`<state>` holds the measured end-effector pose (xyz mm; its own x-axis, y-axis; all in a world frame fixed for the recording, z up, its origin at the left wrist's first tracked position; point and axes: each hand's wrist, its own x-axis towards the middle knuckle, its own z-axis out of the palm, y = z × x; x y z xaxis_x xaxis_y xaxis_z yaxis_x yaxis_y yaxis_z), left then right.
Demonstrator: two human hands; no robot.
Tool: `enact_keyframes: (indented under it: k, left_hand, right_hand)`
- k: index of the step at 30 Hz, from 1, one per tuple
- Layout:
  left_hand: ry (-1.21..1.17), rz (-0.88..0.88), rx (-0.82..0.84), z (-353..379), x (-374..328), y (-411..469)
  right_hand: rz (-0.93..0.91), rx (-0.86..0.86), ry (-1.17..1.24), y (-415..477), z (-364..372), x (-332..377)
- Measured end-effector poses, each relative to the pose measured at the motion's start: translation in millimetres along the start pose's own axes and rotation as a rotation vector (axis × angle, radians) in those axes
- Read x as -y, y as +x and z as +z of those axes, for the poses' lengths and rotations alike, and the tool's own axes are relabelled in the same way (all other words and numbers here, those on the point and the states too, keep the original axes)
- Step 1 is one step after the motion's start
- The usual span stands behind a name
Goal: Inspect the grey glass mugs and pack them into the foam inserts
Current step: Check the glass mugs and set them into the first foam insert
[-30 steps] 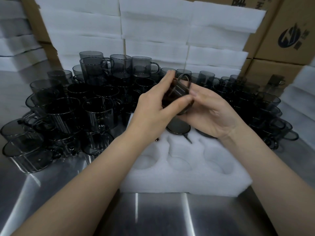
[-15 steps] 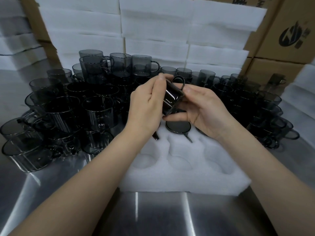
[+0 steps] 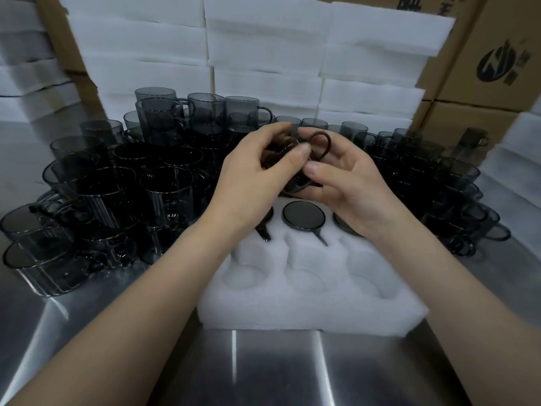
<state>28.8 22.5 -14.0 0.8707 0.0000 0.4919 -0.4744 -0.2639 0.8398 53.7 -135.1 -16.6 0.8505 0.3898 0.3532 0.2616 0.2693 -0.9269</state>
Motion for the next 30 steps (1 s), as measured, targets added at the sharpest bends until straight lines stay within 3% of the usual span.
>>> enact_keyframes:
  k: [8, 14, 20, 25, 30]
  left_hand:
    - [0.183, -0.073, 0.208, -22.5, -29.3, -0.3]
    - [0.458, -0.026, -0.024, -33.9, -44.2, -27.4]
    - [0.939, -0.190, 0.086, -34.5, -41.4, -71.0]
    - [1.014, -0.275, 0.098, -29.5, -36.8, -77.3]
    - [1.141, -0.231, 0.169, -24.9, -34.0, -75.4]
  right_hand:
    - [0.133, 0.146, 0.168, 0.0, -7.6, 2.4]
    - [0.158, 0.050, 0.087, 1.5, -3.3, -2.9]
    - [0.137, -0.025, 0.046, 1.7, -6.2, -1.0]
    - [0.155, -0.004, 0.013, 1.6, -5.7, -1.7]
    - [0.164, 0.017, 0.010, 1.9, -6.5, -2.6]
